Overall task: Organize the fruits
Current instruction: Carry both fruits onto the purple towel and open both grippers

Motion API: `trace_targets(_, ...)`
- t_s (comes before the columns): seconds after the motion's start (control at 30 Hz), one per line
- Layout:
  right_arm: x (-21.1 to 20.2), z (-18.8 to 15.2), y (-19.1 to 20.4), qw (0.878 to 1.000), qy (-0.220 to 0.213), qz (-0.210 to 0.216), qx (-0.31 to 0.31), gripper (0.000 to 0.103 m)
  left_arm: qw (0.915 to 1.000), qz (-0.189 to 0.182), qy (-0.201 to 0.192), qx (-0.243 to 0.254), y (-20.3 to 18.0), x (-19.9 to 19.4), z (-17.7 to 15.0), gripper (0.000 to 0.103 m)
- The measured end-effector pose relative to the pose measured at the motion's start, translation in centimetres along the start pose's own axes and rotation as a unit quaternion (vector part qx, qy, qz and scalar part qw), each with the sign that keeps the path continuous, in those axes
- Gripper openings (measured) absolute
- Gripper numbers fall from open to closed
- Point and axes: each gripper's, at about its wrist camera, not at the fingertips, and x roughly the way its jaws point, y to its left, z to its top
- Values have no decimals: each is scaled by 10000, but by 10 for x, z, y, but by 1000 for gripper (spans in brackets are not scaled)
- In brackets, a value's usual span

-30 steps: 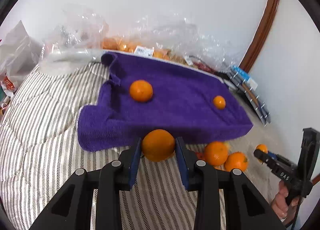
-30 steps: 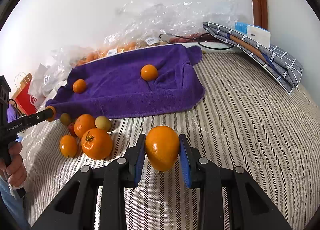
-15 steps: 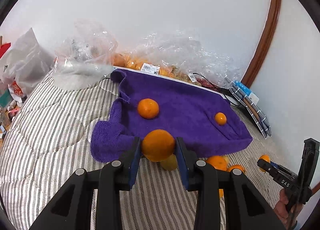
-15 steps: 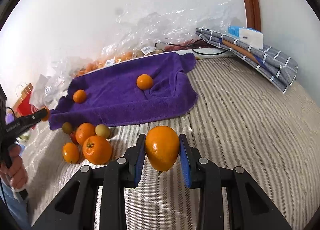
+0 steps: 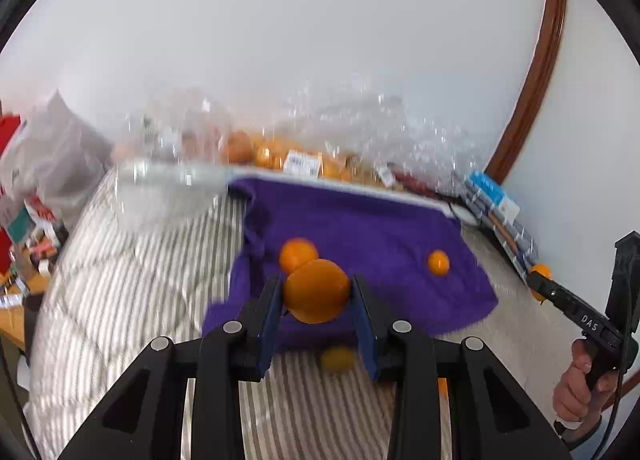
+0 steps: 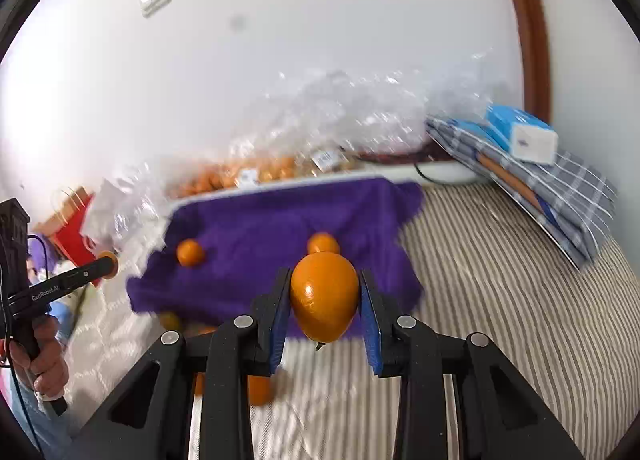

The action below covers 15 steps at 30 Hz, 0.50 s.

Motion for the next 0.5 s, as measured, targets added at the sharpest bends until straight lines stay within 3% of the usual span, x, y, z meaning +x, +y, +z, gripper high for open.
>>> trace_targets(0.23, 37, 40, 1, 9997, -178, 154, 37, 32, 9991, 324, -246, -150, -5, 37, 34, 33)
trace_targets(0.37, 68, 43, -7, 9999, -74, 70, 6, 32, 9988, 369, -215, -237, 5, 64, 23, 33)
trace_targets(0.5, 96, 29, -29, 9989, 259, 171, 350, 32, 9987, 362, -7, -347, 19, 83, 12, 33)
